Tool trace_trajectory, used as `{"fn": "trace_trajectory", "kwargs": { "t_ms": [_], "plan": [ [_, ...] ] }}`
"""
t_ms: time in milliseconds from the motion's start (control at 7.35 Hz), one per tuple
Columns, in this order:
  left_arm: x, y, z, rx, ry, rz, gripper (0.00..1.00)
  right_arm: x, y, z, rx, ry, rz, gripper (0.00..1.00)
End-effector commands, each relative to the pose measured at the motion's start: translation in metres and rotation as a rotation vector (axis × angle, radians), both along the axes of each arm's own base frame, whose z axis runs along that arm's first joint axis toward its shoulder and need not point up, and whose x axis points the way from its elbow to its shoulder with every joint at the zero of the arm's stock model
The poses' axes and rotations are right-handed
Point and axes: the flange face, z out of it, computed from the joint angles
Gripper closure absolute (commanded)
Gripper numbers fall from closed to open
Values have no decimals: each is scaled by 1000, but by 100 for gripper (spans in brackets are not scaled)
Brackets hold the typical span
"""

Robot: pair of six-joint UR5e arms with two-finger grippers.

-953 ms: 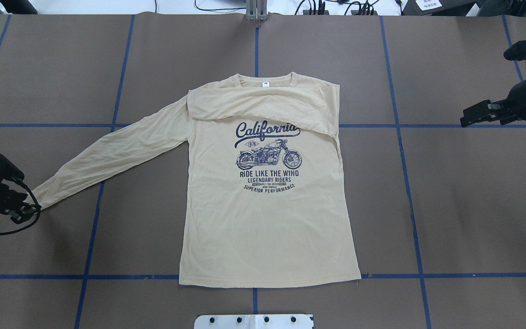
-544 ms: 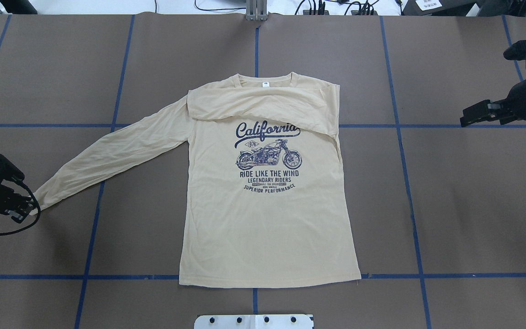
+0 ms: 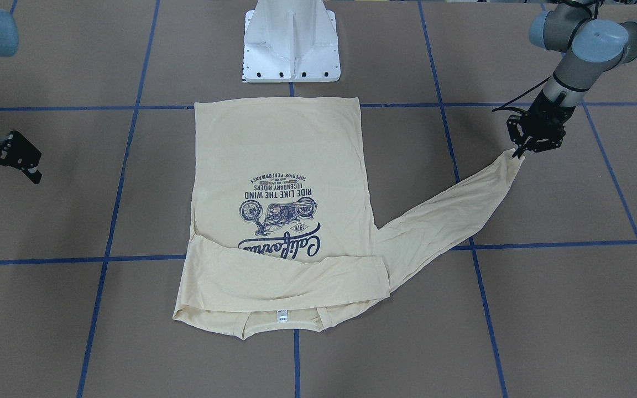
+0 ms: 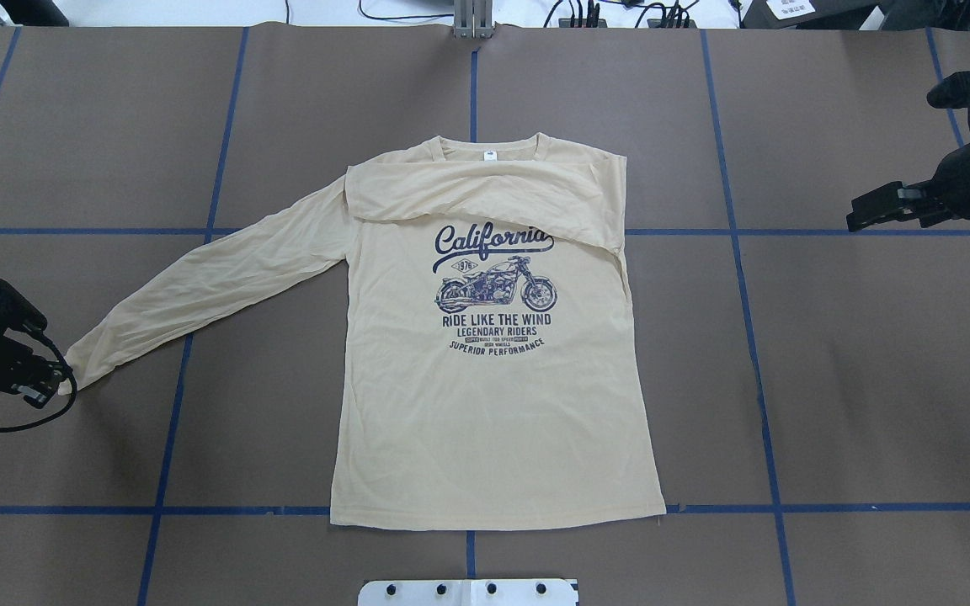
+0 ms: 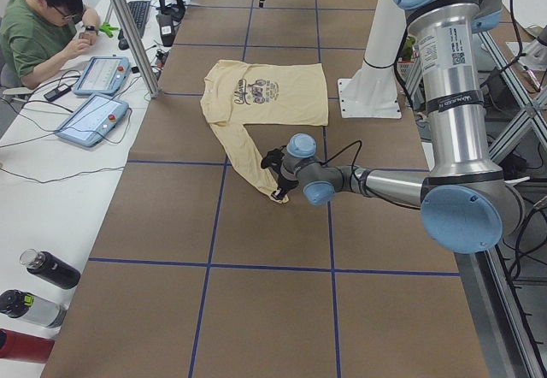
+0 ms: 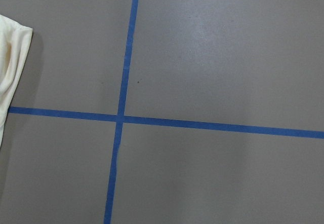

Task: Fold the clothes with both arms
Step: 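Carry the sleeve across the shirt body with the left gripper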

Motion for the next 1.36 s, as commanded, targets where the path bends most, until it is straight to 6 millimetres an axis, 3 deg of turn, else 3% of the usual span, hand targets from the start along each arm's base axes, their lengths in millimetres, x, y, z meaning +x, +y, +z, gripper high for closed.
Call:
{"fn": "trace_trajectory", "kwargs": {
  "t_ms": [0,136,272,544,816,1089,1225],
  "plan": [
    [8,-9,-34,-40,10,30,100,0,0,0,0,0,0,1],
    [18,-27,-68,-46,6,14,100,0,0,0,0,0,0,1],
    [38,-50,-115,-58,-8,7,100,0,0,0,0,0,0,1],
    [85,-92,-222,-78,-29,7,100,0,0,0,-2,-1,2,1],
    [110,-121,-324,-109,-56,1,100,-1,0,1,-3,1,2,1],
    [155,-166,-396,-136,-72,-12,100,-2,-2,4,-8,4,2,1],
    [163,-191,-428,-152,-51,-13,100,-1,-1,3,-7,3,2,1]
  ]
}}
